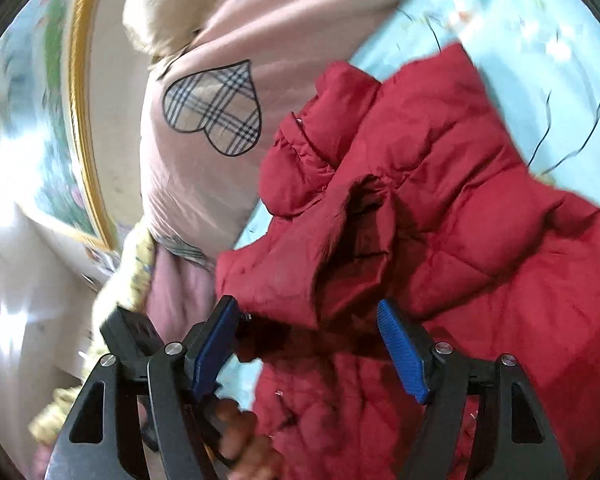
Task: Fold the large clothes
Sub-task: 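Grasp the sleeve with the left gripper and fold it across the back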
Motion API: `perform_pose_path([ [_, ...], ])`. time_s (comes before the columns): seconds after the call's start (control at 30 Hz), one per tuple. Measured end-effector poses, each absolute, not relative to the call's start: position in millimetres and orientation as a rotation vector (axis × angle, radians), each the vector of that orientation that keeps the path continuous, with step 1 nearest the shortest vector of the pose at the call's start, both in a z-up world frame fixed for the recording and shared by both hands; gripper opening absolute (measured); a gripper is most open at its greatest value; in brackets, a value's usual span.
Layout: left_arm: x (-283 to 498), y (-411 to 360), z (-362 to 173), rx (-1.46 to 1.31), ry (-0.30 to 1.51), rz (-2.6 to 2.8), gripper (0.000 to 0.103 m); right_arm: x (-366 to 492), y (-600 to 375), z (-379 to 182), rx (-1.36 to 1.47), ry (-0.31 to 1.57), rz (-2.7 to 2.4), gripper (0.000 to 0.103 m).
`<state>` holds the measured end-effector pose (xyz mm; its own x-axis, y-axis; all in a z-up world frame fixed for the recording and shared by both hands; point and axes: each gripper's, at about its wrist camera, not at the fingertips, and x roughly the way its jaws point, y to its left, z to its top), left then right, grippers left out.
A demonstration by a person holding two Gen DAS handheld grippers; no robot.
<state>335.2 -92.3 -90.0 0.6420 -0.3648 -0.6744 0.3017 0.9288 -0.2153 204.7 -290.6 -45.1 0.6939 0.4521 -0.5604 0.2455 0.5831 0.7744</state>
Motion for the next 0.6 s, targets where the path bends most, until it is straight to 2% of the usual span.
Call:
perform_pose_path([
  [0.13,331,-92,-94,-0.097,0.791,-0.402,0.015,218,-299,-63,1.028,0.841,0.123,0.074],
  [0.17,332,-92,-95,-0.099,0.798,-0.403,0.018,222,-299,-68,1.034,0.845,0.123,0.067],
  [0.2,333,-92,-97,-0.096,0.811,-0.4,0.019,225,-300,-71,1.036,0.848,0.114,0.046],
  [0.27,337,-92,-100,-0.093,0.843,-0.403,0.021,230,-300,-75,1.024,0.861,0.096,0.016],
  [0.37,341,-92,-104,-0.073,0.89,-0.434,0.023,229,-301,-70,0.973,0.85,0.059,0.009],
  [0.5,342,-91,-105,-0.047,0.919,-0.46,0.028,230,-302,-57,0.893,0.829,0.038,0.006],
  [0.53,342,-90,-105,-0.04,0.924,-0.462,0.03,232,-300,-53,0.862,0.829,0.034,0.006],
  [0.6,341,-88,-104,-0.03,0.926,-0.464,0.043,235,-297,-48,0.819,0.828,0.027,0.006],
])
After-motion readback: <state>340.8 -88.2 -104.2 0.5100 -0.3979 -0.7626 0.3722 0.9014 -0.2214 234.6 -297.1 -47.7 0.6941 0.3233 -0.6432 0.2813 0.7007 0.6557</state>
